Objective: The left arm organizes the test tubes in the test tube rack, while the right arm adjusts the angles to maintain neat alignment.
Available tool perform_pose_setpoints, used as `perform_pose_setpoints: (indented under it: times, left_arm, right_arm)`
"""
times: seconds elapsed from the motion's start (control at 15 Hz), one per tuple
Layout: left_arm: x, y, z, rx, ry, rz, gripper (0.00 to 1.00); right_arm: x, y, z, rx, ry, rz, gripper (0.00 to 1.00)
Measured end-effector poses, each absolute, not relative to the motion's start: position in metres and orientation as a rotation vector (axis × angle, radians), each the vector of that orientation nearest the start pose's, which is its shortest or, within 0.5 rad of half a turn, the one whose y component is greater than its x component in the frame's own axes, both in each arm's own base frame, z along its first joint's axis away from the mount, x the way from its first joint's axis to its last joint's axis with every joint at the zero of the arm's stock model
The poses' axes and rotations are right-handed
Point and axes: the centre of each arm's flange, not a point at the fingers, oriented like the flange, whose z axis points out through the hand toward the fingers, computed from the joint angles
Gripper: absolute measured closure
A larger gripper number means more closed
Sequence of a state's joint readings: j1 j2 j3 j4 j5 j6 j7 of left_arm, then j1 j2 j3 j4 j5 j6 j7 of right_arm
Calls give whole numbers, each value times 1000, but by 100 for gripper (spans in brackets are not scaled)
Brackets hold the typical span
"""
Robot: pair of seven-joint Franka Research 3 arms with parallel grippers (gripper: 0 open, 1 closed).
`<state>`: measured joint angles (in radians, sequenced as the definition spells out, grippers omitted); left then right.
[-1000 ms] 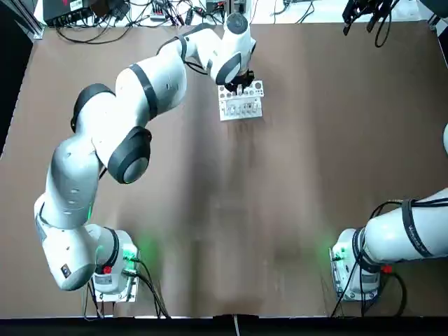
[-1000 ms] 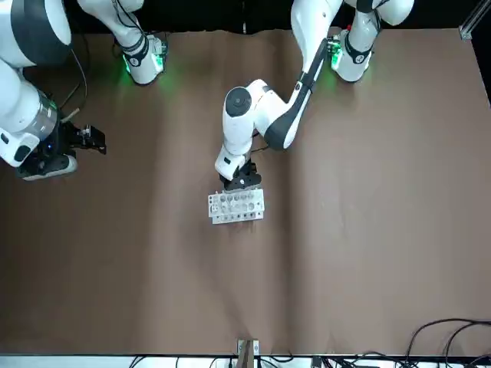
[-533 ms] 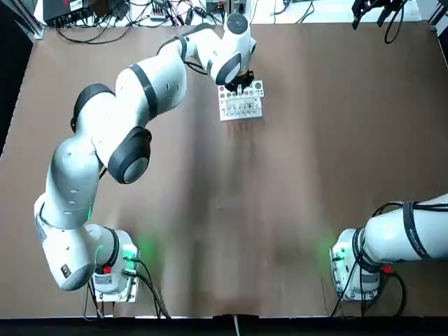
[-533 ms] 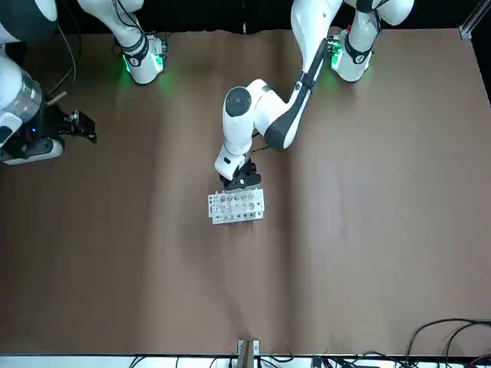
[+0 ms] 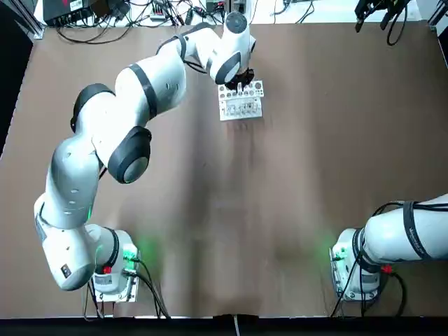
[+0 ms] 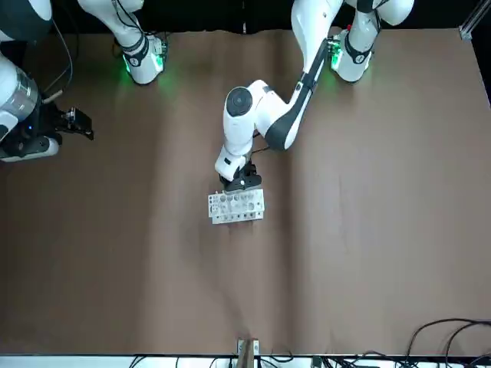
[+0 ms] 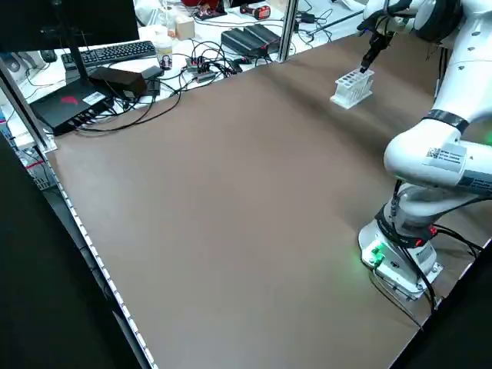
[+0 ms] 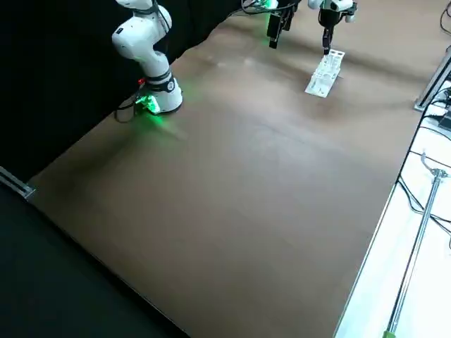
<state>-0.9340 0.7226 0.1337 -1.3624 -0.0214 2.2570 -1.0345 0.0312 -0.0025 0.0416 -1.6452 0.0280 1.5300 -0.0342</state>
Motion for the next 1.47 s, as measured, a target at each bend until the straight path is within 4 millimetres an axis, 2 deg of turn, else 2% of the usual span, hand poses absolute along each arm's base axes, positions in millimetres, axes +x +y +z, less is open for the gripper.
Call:
perform_pose_setpoints:
  times: [0.27,0.6,1.47]
  left_arm:
    - [515,-552,317,-3236,-349,-321,69]
    - [516,-551,317,-3236,-351,-326,70]
    - [515,-551,305,-3225,-347,-312,70]
  right_arm:
    - [544,43,588,-3106,-165,177,0]
    - [543,44,591,-3107,-168,172,0]
    - [541,43,595,-3107,-168,159,0]
